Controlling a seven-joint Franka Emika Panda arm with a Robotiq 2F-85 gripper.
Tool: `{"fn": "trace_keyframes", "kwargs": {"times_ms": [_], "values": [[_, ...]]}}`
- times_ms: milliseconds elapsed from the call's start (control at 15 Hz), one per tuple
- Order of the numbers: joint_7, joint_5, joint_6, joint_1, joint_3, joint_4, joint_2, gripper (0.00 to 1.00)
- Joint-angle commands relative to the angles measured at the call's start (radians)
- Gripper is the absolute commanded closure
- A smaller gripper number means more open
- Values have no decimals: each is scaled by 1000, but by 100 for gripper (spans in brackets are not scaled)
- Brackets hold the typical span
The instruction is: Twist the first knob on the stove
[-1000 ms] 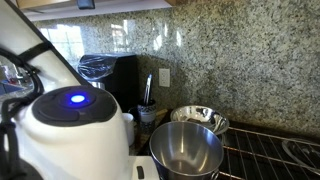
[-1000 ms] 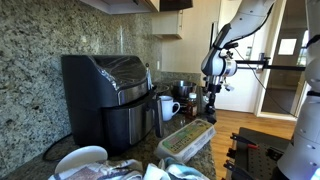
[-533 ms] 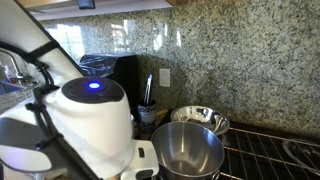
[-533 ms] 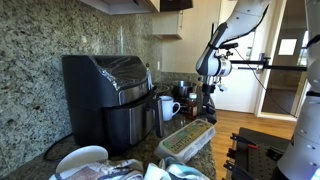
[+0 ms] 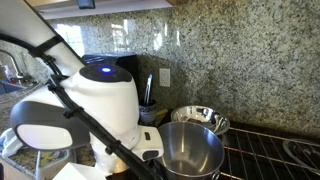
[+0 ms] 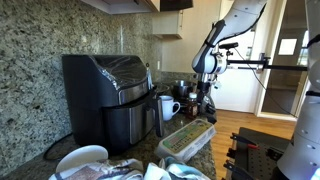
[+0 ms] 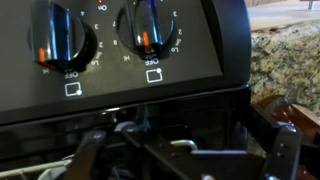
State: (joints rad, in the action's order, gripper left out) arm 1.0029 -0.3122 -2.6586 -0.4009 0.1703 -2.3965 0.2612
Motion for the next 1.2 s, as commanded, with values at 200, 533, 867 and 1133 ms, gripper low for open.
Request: {"fn": "trace_keyframes", "kwargs": {"times_ms": [200,533,867,1133], "values": [[-124,121,87,7,36,52,-16,0],[-178,183,164,11,44,98,-30,0],[-218,213,239,16,50,146,-53,0],[-211,226,327,20,49,171,-84,0]]}}
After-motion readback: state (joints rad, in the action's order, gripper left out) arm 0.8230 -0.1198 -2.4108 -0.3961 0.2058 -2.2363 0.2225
